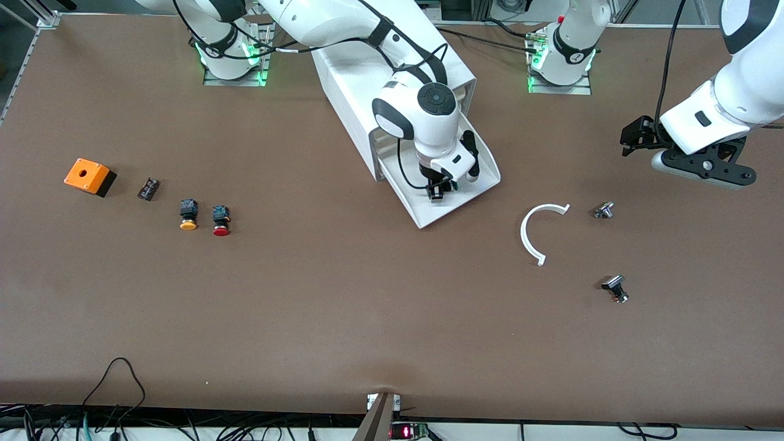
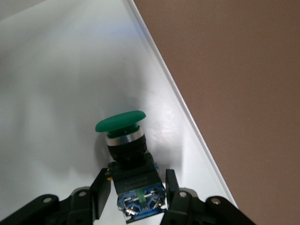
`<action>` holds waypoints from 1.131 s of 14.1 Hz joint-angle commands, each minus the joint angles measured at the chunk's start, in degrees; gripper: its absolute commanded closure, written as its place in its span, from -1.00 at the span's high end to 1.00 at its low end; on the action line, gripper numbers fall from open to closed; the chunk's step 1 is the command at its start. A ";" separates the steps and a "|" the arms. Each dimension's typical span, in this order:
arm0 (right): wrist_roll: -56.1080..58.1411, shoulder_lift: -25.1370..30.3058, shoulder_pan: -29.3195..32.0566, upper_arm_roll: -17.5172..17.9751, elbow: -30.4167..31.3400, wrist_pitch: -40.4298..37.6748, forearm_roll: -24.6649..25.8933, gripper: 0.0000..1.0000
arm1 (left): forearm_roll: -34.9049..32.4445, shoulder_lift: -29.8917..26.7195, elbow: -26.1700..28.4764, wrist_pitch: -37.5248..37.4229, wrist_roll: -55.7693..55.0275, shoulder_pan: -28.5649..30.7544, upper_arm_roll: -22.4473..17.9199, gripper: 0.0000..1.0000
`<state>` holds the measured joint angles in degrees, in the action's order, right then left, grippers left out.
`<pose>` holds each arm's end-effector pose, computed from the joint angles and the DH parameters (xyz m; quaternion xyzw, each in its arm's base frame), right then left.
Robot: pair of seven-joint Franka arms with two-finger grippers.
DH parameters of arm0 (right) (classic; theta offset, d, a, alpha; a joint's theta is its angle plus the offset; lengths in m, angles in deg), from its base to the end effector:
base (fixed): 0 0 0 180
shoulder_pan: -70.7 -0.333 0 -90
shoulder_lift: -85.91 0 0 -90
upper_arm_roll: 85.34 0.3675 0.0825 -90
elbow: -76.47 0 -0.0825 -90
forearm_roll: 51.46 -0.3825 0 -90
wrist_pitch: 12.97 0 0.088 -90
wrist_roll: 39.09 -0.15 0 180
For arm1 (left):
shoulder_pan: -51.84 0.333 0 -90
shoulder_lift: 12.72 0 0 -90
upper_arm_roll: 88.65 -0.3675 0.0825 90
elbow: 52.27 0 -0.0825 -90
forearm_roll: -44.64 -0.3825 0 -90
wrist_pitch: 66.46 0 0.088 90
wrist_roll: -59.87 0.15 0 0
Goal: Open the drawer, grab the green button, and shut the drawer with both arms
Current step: 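Lower the right gripper and grasp the green button in the drawer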
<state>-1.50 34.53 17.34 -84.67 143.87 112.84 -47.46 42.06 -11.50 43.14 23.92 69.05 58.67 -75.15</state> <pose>0.4875 0.6586 0.2481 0.6838 0.7266 0.0643 0.0161 0.5480 -0.0561 0.5782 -0.9886 0.1391 0.0546 0.0188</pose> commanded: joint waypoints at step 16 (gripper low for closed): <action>-13.68 18.94 4.75 -8.58 2.46 -11.12 2.59 -0.27 | -0.15 0.98 -3.29 -2.57 -0.92 -0.23 0.82 1.00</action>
<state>-12.74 49.70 19.67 -93.13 142.68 102.11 -45.14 42.06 -11.49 43.00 23.18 69.04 58.63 -74.88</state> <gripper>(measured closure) 0.581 0.000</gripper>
